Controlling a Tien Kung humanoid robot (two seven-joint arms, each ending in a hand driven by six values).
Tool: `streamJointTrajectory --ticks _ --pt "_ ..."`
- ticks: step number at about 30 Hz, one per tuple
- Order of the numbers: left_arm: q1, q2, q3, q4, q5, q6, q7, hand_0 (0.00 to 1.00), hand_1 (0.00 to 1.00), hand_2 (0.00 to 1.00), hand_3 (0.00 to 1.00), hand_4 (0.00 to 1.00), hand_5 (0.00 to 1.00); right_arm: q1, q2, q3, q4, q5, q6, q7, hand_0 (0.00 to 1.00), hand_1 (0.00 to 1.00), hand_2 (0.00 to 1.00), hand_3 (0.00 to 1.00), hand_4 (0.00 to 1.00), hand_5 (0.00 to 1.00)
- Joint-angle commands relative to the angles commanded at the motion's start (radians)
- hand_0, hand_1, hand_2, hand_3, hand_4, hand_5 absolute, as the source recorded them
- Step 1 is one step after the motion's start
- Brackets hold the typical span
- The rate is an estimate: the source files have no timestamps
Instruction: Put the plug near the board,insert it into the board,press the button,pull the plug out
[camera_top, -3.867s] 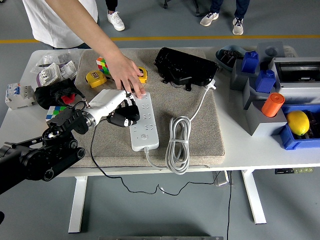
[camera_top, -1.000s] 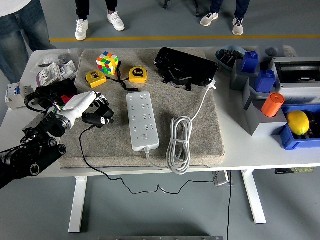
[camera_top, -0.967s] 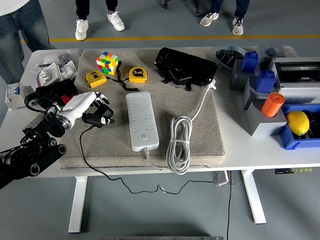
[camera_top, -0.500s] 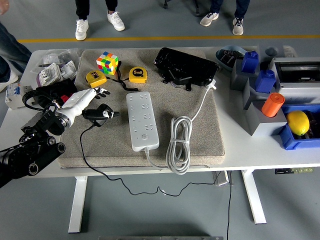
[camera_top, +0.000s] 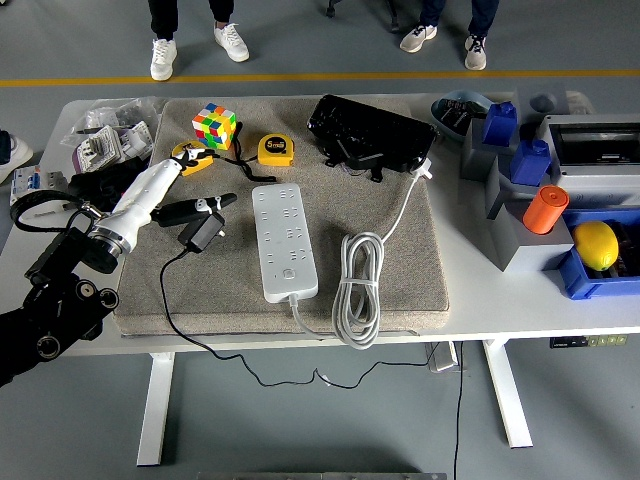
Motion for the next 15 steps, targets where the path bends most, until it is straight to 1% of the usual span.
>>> streamJointTrajectory --ticks 3,5,6,8,10,12,15 --pt "0.03 -0.011 -0.06 -0.001 -0.029 0.012 -0.038 0.835 0.879 0.906 0.886 0.998 0.753 0.004 0.005 -0.005 -0.003 0.002 0.0 0.0 0.711 0.712 0.697 0.593 0.998 0.588" --pt "0.06 -0.022 -0.123 -0.011 -0.036 0.008 -0.053 0.835 0.879 0.906 0.886 0.998 0.753 0.008 0.008 -0.01 -0.007 0.005 0.0 0.0 0.711 0.712 0.697 0.593 0.998 0.588" --pt "0.07 -0.024 -0.144 -0.014 -0.034 0.006 -0.053 0.882 0.924 0.953 0.9 0.998 0.986 0.009 0.009 -0.013 -0.008 0.007 0.0 0.0 0.709 0.713 0.697 0.593 0.998 0.59" --pt "0.09 -0.023 -0.171 -0.019 -0.069 0.007 -0.062 0.882 0.924 0.953 0.9 0.998 0.986 0.013 0.01 -0.026 -0.014 0.012 -0.002 -0.001 0.709 0.713 0.697 0.593 0.998 0.59" --pt "0.1 -0.019 -0.177 -0.019 -0.103 0.007 -0.075 0.882 0.924 0.953 0.9 0.998 0.986 0.015 0.011 -0.034 -0.018 0.017 -0.002 -0.001 0.709 0.713 0.697 0.593 0.998 0.59" --pt "0.115 -0.016 -0.19 -0.022 -0.115 0.014 -0.098 0.884 0.914 0.939 0.891 0.998 0.998 0.015 0.01 -0.044 -0.022 0.023 -0.001 -0.002 0.707 0.713 0.698 0.593 0.998 0.588" --pt "0.133 -0.018 -0.205 -0.02 -0.195 0.025 -0.147 0.884 0.914 0.939 0.891 0.998 0.998 0.014 0.01 -0.051 -0.028 0.03 -0.001 -0.003 0.707 0.713 0.698 0.593 0.998 0.588"
